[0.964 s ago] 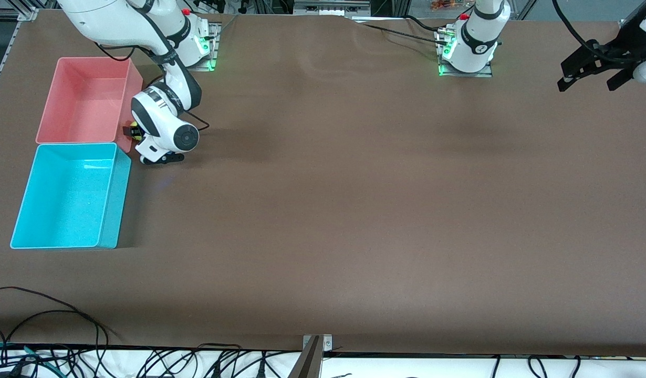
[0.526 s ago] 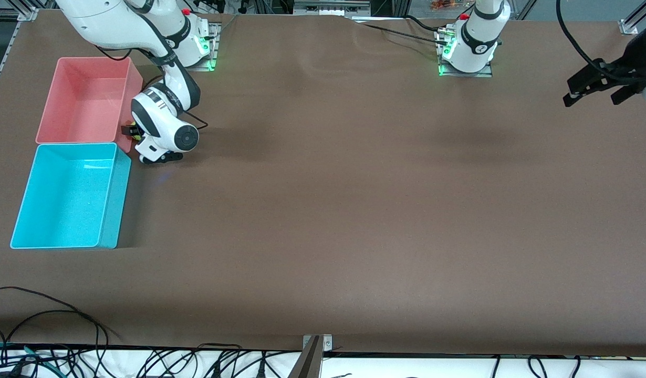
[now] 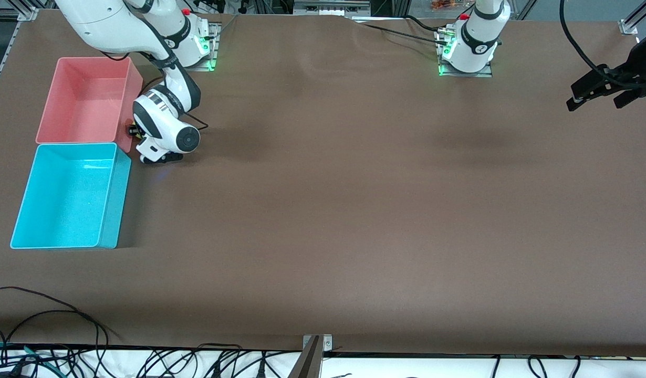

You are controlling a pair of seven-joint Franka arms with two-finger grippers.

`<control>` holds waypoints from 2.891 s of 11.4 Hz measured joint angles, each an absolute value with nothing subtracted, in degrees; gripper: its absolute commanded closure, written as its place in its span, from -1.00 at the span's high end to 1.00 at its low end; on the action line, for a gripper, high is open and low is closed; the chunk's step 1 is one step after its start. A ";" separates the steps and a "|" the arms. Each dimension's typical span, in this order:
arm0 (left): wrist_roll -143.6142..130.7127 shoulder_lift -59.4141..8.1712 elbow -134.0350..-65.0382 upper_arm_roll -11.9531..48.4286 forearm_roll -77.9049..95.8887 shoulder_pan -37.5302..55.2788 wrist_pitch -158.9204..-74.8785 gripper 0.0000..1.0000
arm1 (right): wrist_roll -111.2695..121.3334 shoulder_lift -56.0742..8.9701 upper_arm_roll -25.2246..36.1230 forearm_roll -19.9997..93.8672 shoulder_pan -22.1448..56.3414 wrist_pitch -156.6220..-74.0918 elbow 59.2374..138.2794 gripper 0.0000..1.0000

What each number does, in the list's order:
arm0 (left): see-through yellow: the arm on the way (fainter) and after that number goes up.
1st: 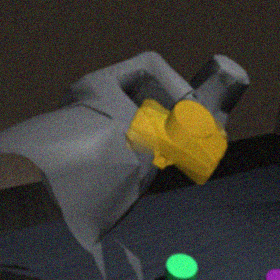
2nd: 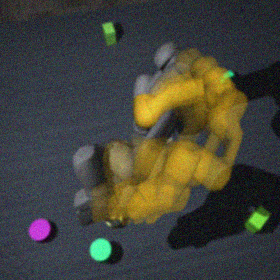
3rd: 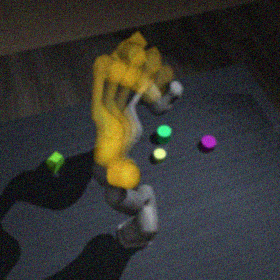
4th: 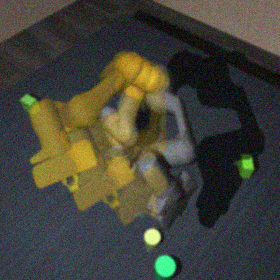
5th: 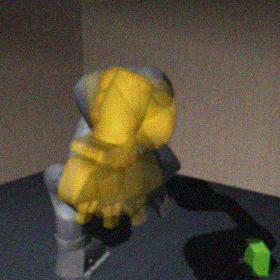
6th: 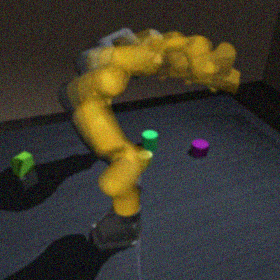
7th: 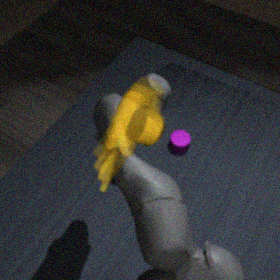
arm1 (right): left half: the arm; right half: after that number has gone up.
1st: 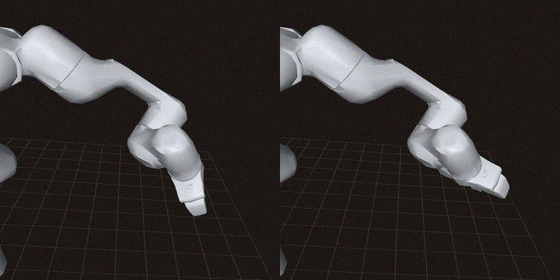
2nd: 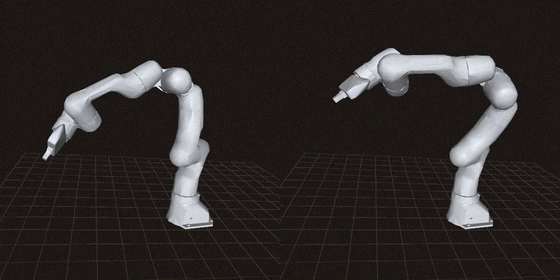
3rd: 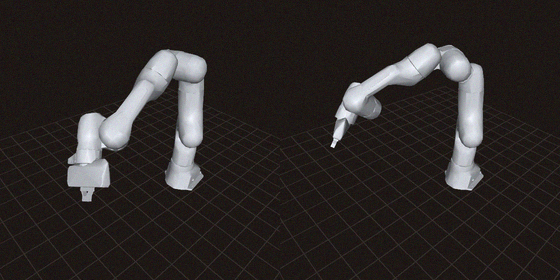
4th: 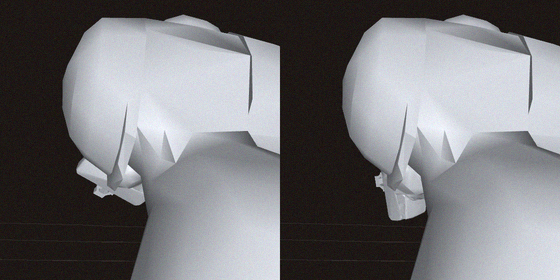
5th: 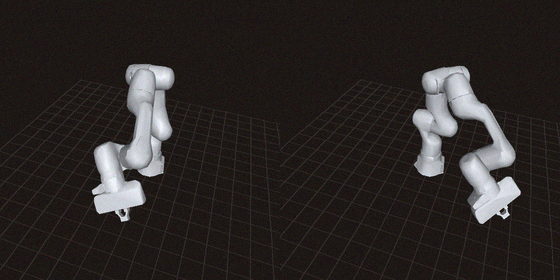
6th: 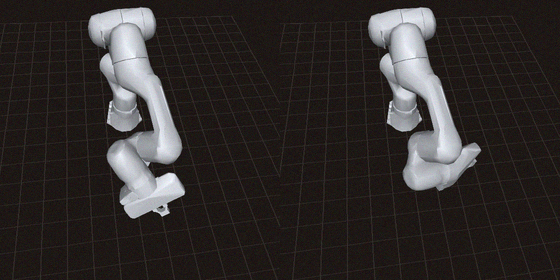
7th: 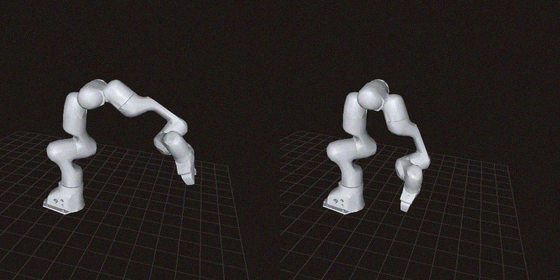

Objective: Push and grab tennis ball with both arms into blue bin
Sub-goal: 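Lift the ball with the right gripper over the blue bin, then lower the ball into the blue bin and open the right gripper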

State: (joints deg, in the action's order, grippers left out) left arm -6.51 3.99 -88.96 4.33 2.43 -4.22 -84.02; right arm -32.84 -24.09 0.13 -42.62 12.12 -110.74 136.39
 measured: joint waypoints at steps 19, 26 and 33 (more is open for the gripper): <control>-6.53 3.27 -88.89 4.60 0.49 -4.22 -82.34 1.00 | -0.19 -24.12 6.11 -11.28 -3.52 -102.48 99.12 -0.50; -6.53 3.27 -88.88 4.78 -1.04 -3.86 -80.80 1.00 | 19.06 -28.05 6.08 -11.27 -8.55 -106.95 102.33 -0.49; -6.53 3.26 -88.88 4.81 -1.93 -3.83 -80.78 1.00 | 29.39 -32.88 5.44 -10.50 -10.50 -107.92 104.24 1.00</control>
State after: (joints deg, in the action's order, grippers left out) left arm -6.53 3.26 -88.88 4.81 -1.93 -3.83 -80.78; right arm 29.39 -32.88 5.44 -10.50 -10.50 -107.92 104.24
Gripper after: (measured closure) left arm 0.000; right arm 0.300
